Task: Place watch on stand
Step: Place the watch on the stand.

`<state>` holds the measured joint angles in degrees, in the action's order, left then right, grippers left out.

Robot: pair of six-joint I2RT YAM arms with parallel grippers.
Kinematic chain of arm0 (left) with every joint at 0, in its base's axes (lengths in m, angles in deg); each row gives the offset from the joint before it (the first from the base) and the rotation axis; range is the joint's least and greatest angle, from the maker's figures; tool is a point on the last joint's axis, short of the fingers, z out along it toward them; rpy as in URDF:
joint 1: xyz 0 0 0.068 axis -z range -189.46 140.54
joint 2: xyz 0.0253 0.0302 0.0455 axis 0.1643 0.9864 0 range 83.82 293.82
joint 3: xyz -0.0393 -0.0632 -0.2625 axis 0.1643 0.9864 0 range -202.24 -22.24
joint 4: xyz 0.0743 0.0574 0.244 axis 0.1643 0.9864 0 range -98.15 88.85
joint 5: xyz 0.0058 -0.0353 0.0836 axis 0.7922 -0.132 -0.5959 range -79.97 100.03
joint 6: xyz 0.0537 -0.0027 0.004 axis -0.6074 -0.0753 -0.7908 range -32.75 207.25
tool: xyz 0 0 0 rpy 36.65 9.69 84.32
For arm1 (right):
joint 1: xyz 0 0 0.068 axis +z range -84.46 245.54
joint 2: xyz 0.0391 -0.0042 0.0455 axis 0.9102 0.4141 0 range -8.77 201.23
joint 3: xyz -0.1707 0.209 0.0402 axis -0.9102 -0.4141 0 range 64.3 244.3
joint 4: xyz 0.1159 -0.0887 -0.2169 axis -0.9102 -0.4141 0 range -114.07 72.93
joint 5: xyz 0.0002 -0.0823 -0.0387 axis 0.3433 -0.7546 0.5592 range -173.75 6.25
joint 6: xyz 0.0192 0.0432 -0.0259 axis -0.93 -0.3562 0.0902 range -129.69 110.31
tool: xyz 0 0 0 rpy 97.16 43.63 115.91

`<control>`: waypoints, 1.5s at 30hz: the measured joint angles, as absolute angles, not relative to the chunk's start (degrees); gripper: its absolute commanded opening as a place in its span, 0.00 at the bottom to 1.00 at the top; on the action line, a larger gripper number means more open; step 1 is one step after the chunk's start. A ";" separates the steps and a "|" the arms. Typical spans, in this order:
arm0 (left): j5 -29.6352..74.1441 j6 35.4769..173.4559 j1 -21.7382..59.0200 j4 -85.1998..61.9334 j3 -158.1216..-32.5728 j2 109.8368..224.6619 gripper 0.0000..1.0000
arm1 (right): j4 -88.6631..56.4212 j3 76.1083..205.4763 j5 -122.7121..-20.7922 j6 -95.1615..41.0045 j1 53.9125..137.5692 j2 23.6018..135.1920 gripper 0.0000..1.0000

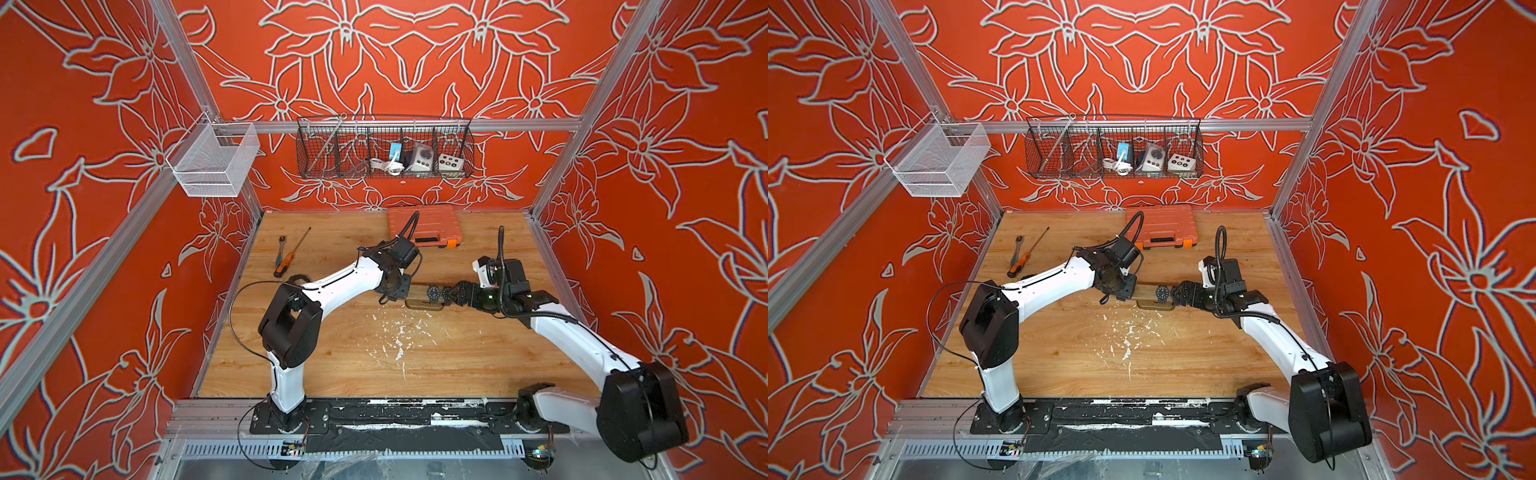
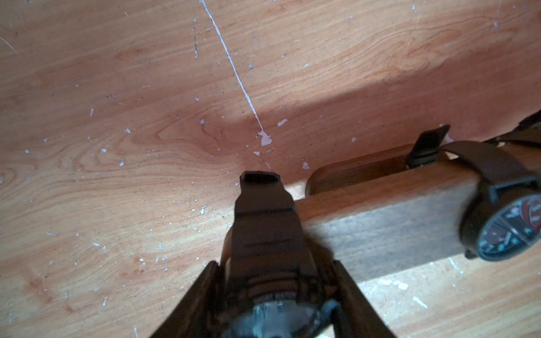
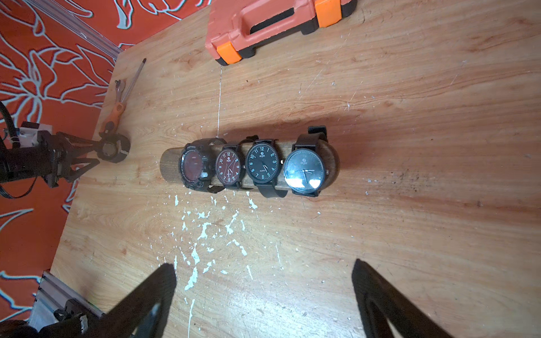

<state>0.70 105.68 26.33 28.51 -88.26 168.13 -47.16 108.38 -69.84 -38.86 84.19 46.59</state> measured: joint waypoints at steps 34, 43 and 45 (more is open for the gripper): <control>6.71 107.58 27.27 31.75 -100.09 183.85 0.30 | -36.71 105.88 -58.17 -40.06 79.67 56.77 0.98; 5.88 107.91 28.17 32.89 -103.82 187.15 0.30 | -34.79 105.86 -56.81 -40.15 80.06 60.20 0.98; 5.60 107.91 28.26 33.23 -104.65 187.76 0.30 | -34.55 105.86 -56.70 -40.13 80.48 60.31 0.98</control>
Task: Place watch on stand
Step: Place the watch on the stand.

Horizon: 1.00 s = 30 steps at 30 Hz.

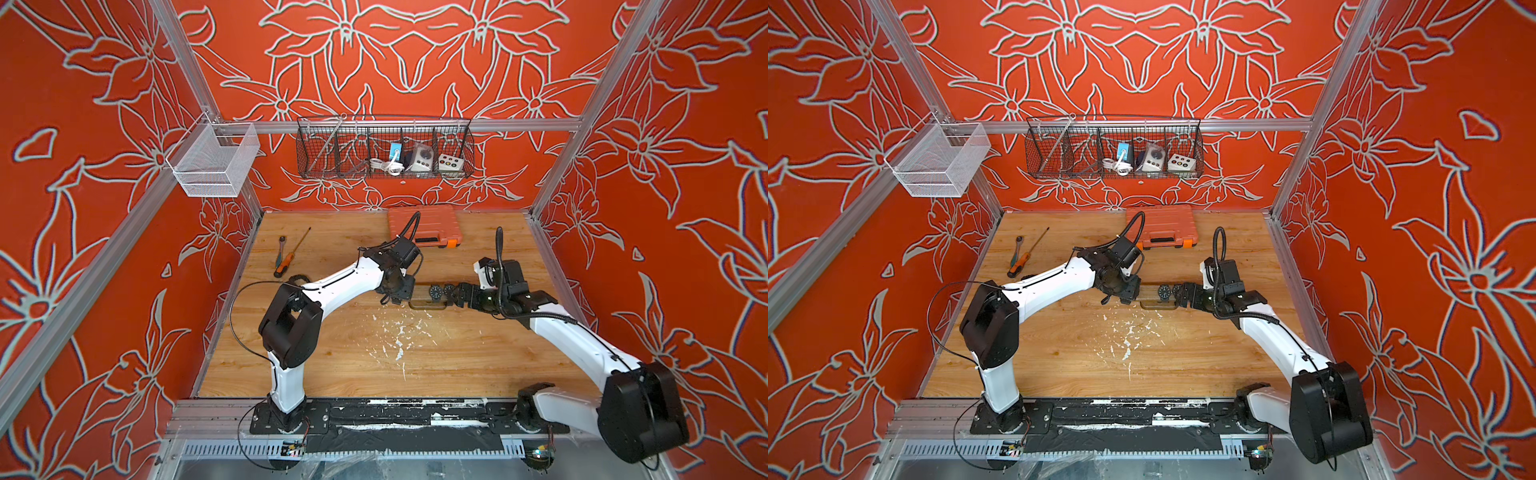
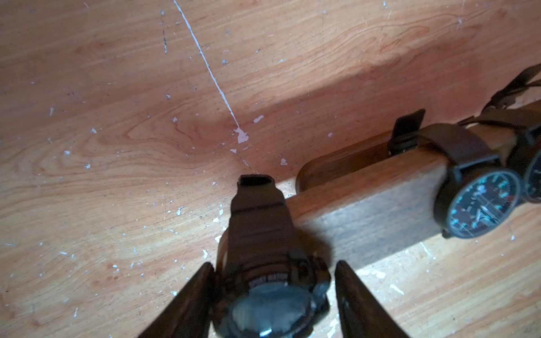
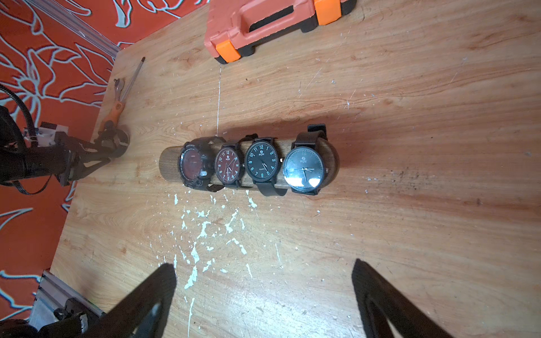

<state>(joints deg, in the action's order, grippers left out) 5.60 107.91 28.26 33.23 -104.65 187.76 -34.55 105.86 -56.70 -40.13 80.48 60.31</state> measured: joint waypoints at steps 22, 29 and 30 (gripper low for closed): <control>6.23 107.89 29.13 34.17 -108.00 190.51 0.44 | -34.18 105.86 -56.88 -40.11 82.23 60.38 0.97; 7.59 107.91 29.17 33.93 -108.00 190.51 0.54 | -34.20 105.86 -57.29 -40.09 82.38 60.40 0.97; 7.70 107.91 29.17 33.85 -108.00 190.51 0.56 | -34.22 105.86 -57.53 -40.09 82.38 60.40 0.97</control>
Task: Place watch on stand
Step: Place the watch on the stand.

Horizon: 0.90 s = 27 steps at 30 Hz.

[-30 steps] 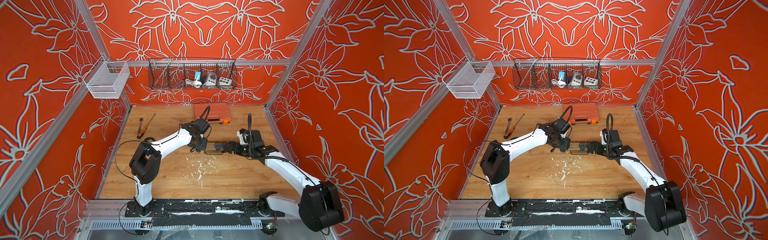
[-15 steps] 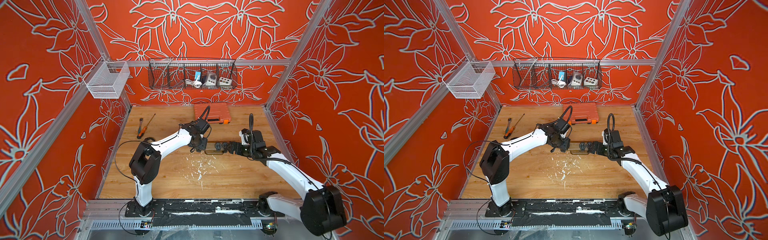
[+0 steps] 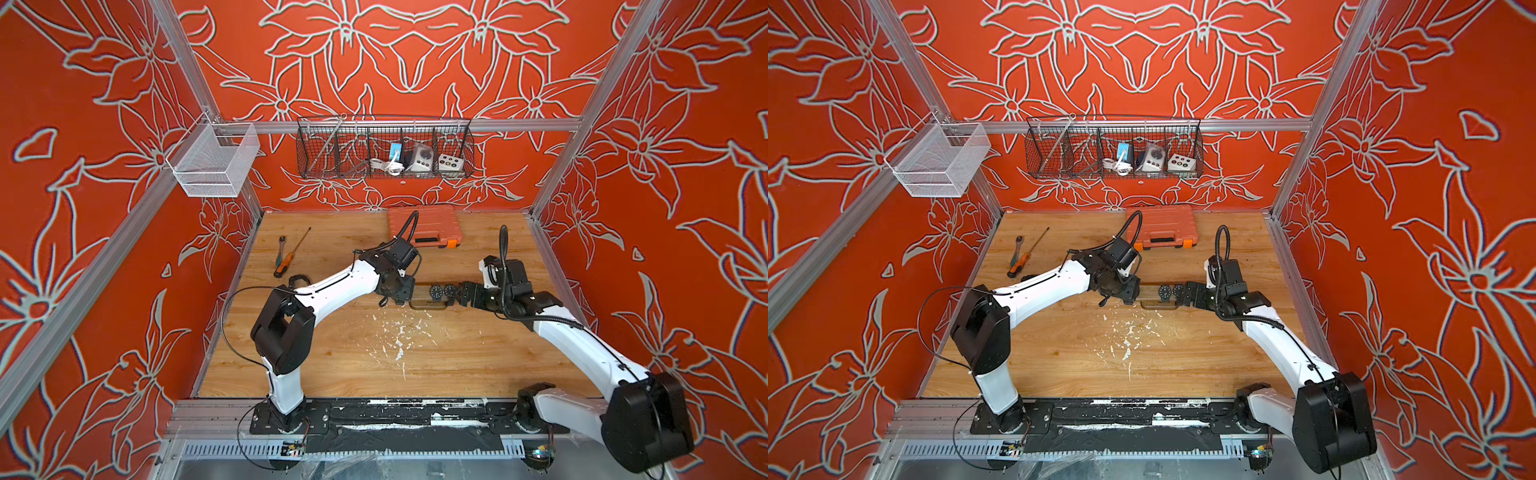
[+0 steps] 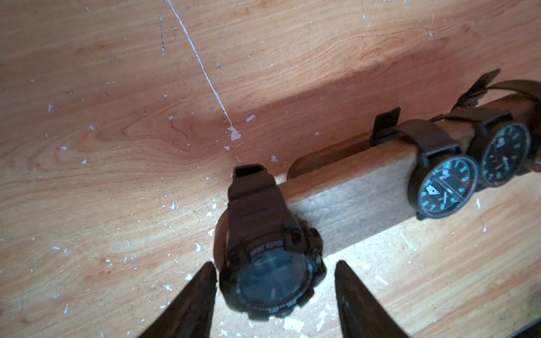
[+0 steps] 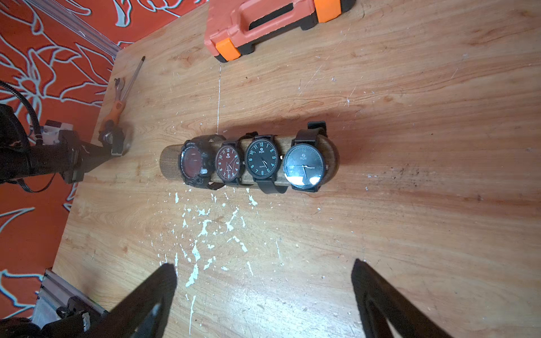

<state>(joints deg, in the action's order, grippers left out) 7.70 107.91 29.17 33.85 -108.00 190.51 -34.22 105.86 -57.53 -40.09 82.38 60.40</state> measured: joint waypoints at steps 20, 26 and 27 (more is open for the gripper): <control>8.79 108.28 29.59 32.34 -107.52 189.66 0.65 | -37.93 105.91 -67.24 -38.73 82.58 57.60 0.97; 8.88 108.79 29.63 31.49 -105.66 187.52 0.65 | -38.11 106.30 -67.24 -38.73 82.58 57.60 0.97; 8.83 108.98 29.63 31.49 -105.48 187.30 0.64 | -38.09 106.47 -67.22 -38.71 82.58 57.60 0.97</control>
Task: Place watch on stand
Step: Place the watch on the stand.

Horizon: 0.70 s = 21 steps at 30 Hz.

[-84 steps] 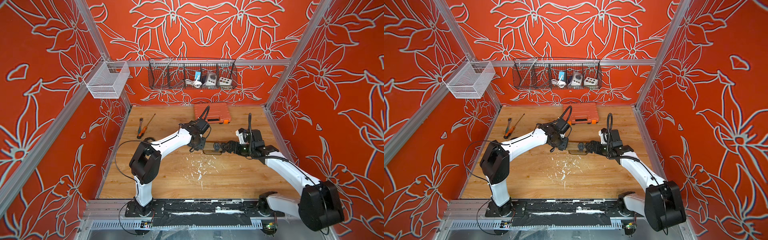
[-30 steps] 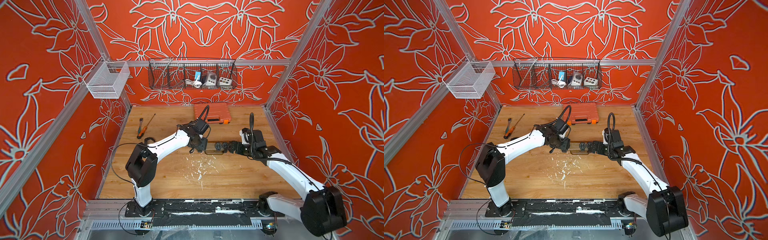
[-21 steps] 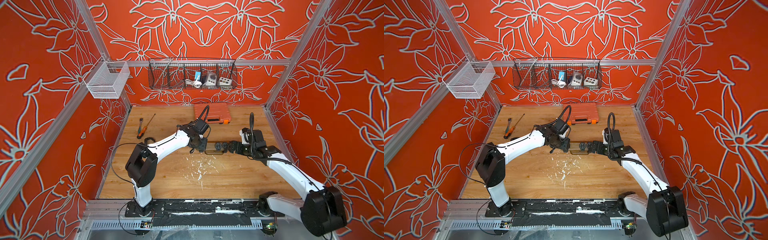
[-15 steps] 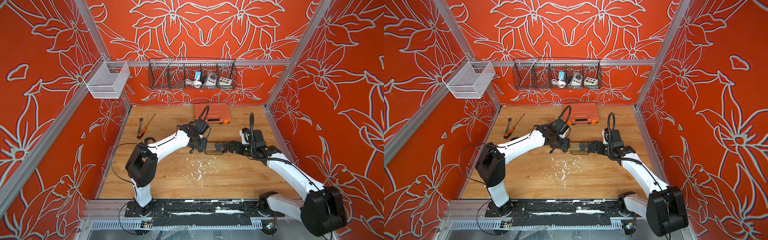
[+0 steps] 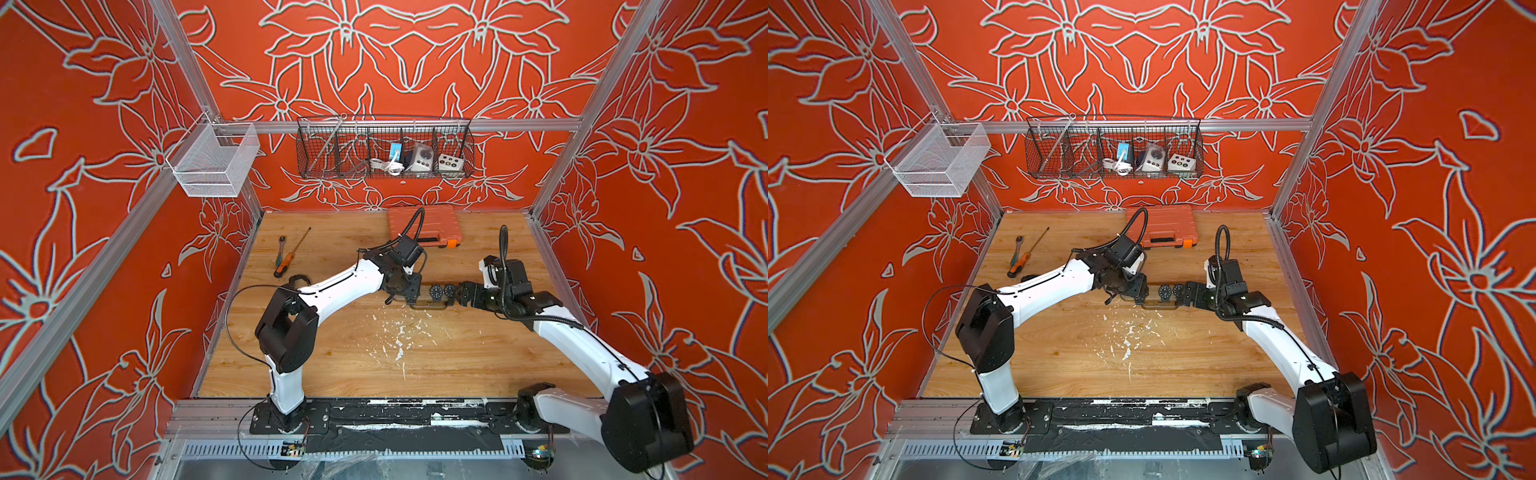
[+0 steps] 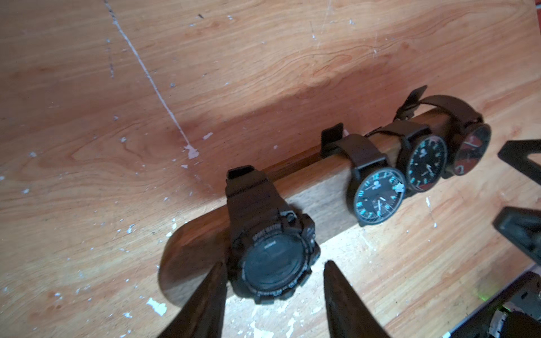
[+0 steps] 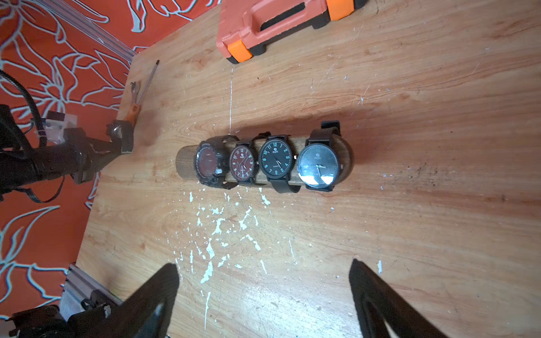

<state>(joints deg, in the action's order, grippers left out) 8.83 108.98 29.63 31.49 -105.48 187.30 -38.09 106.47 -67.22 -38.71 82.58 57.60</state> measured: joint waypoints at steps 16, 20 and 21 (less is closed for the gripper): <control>11.89 109.64 29.79 29.02 -105.18 187.21 0.52 | -38.09 106.65 -67.22 -38.71 82.58 57.60 0.97; 13.03 109.64 30.35 28.69 -106.67 187.85 0.52 | -38.07 106.65 -67.22 -38.71 82.58 57.60 0.97; 13.27 109.64 30.57 28.49 -107.06 188.15 0.52 | -38.07 106.67 -67.22 -38.71 82.58 57.60 0.97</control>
<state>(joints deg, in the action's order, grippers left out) 13.27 109.64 30.57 28.49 -107.06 188.15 -38.07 106.67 -67.22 -38.71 82.58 57.60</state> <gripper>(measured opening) 0.520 0.973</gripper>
